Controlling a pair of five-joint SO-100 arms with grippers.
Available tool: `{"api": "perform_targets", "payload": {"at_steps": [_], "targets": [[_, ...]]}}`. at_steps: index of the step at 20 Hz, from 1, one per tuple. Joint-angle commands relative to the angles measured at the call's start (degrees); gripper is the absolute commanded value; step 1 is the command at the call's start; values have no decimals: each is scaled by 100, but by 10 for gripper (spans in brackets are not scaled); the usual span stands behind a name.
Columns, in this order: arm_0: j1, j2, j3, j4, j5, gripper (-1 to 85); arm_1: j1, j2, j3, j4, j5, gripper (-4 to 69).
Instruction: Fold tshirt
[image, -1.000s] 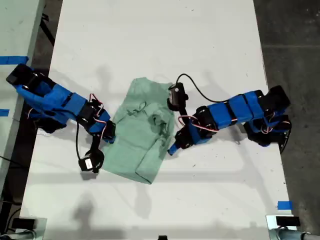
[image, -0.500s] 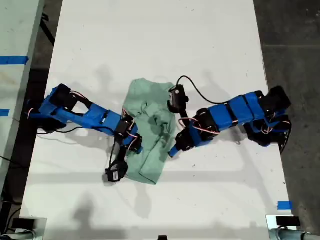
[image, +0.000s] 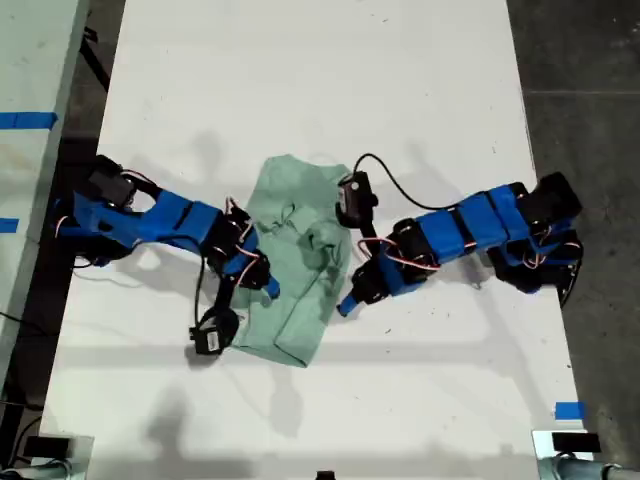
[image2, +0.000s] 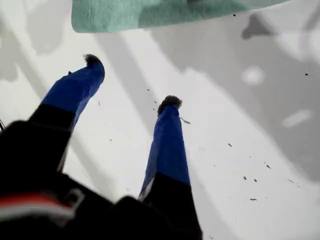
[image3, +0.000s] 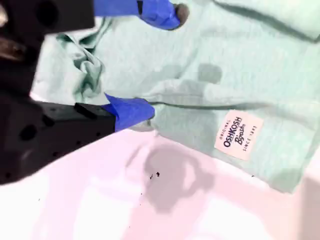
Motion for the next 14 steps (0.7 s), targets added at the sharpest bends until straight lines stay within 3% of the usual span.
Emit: {"api": "perform_targets", "payload": {"at_steps": [1, 5, 6, 9, 11, 14], "targets": [[387, 1187, 26, 62, -185, 264, -70, 475, -97, -123, -35, 262], [817, 1529, 1055, 9, -694, 261, -141, 334, -334, -325, 26, 272], [896, 1705, 1512, -264, -800, 264, -176, 176, -527, -369, 79, 275], [1090, 2918, 3788, -2109, -1063, 260, -272, -659, -1459, -404, 114, 278], [1310, 2900, 4017, -2092, -1301, 259, -316, -1028, -1696, -633, 149, 279], [1582, 2900, 4605, -2900, -1424, 257, -387, -1521, -1890, -1081, 176, 281]]}}
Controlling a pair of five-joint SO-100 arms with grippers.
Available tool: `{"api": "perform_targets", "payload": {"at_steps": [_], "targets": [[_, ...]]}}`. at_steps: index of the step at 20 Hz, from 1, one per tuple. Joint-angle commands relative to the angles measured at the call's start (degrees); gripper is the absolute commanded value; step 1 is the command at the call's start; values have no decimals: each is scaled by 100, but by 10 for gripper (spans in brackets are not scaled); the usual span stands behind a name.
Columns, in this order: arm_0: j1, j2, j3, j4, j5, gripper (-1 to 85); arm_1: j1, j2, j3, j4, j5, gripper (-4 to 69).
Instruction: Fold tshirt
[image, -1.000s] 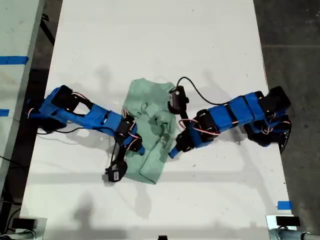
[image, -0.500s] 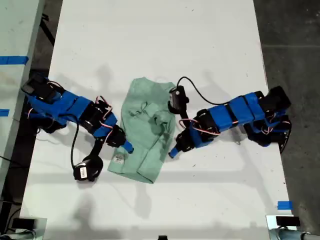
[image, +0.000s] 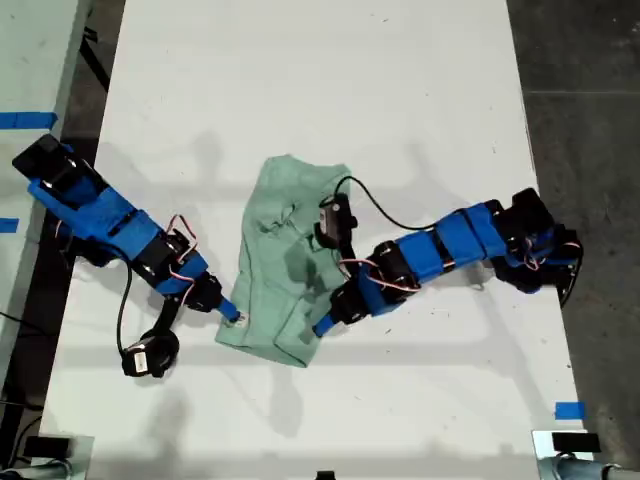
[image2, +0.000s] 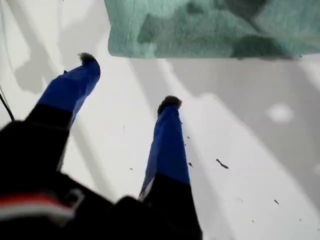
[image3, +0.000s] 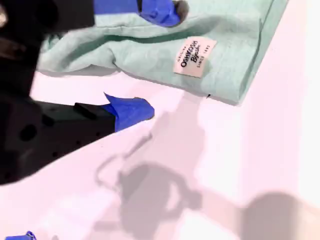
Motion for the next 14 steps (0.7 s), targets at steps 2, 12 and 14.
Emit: {"api": "perform_targets", "payload": {"at_steps": [2, 12, 14], "targets": [[387, 457, 492, -835, -264, 257, -167, -510, -765, -686, 62, 282], [589, 105, 686, -1521, -176, 255, -246, -1283, -1151, -1635, 70, 277], [554, -79, 686, -1775, -70, 253, -246, -1441, -1204, -1767, 79, 278]]}}
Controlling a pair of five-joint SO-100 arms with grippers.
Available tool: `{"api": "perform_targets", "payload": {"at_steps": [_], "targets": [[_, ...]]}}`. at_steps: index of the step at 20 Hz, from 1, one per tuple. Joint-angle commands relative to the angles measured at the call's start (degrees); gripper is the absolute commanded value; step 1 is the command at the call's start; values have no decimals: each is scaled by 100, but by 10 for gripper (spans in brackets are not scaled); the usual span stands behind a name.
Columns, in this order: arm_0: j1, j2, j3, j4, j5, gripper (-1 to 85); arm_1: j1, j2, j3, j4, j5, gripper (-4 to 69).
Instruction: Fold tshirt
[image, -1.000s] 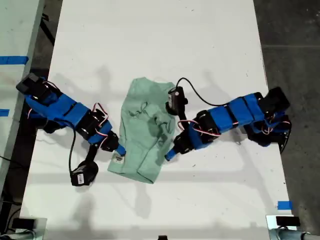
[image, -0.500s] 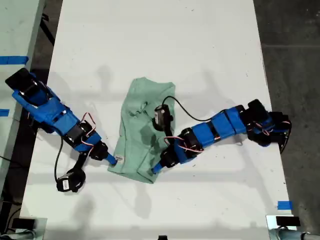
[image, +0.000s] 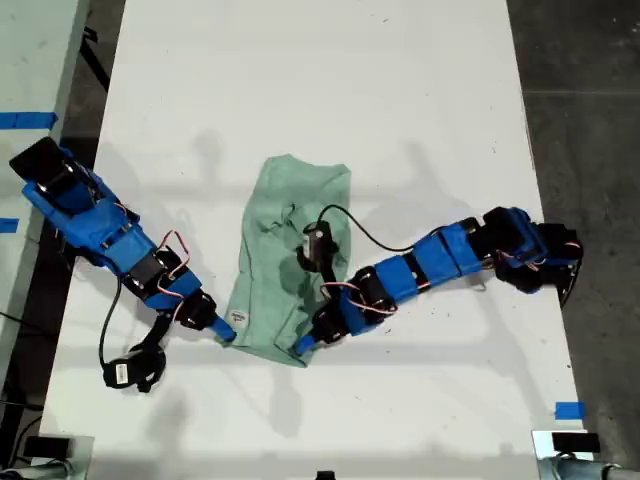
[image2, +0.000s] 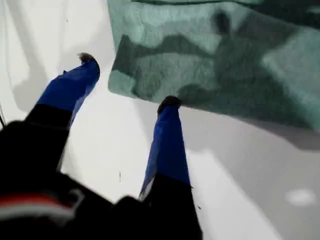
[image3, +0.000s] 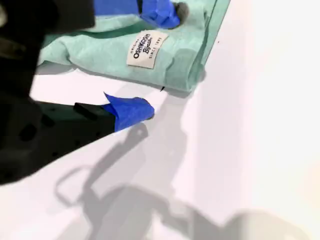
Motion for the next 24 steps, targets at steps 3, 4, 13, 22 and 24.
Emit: {"api": "perform_targets", "payload": {"at_steps": [3, 4, 13, 22, 24], "targets": [[-79, -580, -97, -791, 272, 249, -149, -229, -721, -483, 70, 277], [-123, -817, -141, -993, 369, 246, -176, -352, -773, -536, 79, 279], [-615, -2039, -1345, -1310, 1371, 1, -457, -598, -826, -606, 185, 37], [-729, -2479, -3023, -9, 1670, 1, -457, -246, -773, -88, -26, -12], [-782, -2610, -3612, 360, 1802, 1, -483, 79, -624, 229, -79, -12]]}}
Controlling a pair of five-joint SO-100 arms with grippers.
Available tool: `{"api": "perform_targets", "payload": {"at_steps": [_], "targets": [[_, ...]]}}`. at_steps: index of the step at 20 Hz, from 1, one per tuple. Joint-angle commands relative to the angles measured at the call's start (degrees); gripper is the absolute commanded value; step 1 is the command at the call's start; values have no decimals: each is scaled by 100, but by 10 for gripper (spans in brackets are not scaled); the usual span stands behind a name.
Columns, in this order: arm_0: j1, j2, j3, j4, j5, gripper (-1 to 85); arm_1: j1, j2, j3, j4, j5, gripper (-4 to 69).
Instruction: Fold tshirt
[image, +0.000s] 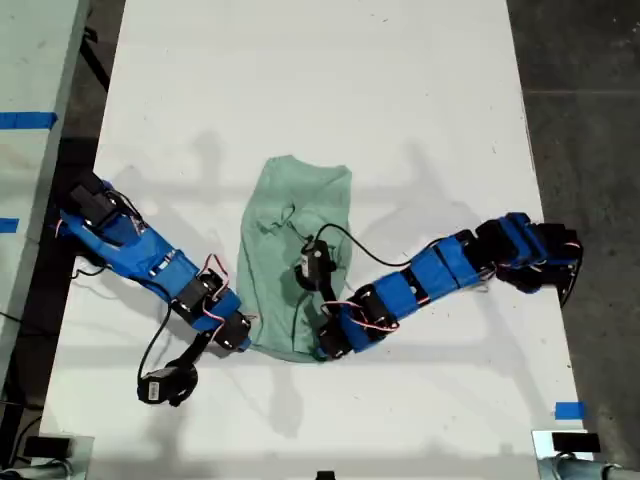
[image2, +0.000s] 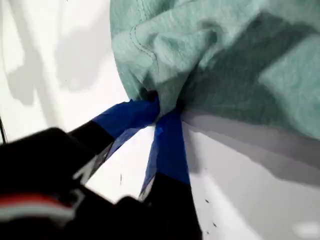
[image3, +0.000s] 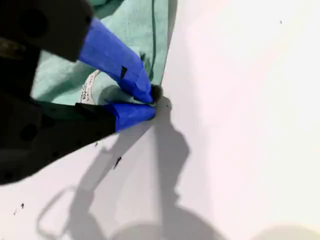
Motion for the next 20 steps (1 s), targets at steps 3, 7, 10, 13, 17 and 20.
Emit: {"api": "perform_targets", "payload": {"at_steps": [3, 7, 10, 13, 17, 20], "targets": [[-220, -97, -1837, 835, 422, 1, -272, 1415, 79, 976, -123, -12], [-105, -290, -3349, 1257, 826, 1, -554, 2320, 79, 1828, -70, -12], [-53, 62, -3393, 1099, 923, 1, -571, 2619, 88, 1846, -114, -12], [-281, 255, -3313, 1301, 932, 1, -193, 2760, 404, 1846, -404, -12], [-905, 949, -3085, 1925, 1195, 1, 668, 3384, 879, 1986, -1046, -13], [-1600, 1143, -3041, 2355, 1644, 1, 1503, 3876, 1371, 2101, -1608, -13]]}}
